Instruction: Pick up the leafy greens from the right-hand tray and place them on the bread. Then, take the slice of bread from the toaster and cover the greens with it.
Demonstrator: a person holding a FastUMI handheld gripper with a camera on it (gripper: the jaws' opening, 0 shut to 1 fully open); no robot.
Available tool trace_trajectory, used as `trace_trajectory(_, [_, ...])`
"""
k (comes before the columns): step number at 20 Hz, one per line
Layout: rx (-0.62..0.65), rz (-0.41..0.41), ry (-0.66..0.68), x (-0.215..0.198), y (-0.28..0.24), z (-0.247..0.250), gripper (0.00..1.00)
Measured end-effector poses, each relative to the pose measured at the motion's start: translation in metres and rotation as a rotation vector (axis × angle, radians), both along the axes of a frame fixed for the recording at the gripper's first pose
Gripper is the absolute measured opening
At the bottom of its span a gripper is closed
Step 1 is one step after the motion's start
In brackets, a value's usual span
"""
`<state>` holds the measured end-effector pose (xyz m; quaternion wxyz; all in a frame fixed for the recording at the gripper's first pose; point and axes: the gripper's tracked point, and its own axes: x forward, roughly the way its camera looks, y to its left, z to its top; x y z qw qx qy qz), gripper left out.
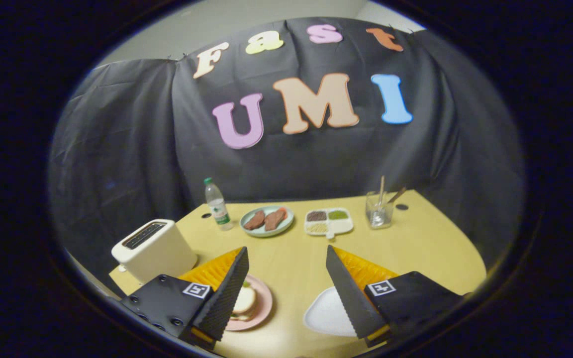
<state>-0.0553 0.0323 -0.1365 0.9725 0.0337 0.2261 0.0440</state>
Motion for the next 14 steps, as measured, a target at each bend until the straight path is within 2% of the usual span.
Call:
trace_trajectory(7, [-0.128, -0.103, -0.205, 0.026, -0.067, 0.072, 0.98])
trace_trajectory(14, [-0.088, -0.209, -0.324, 0.042, -0.113, 0.111, 0.98])
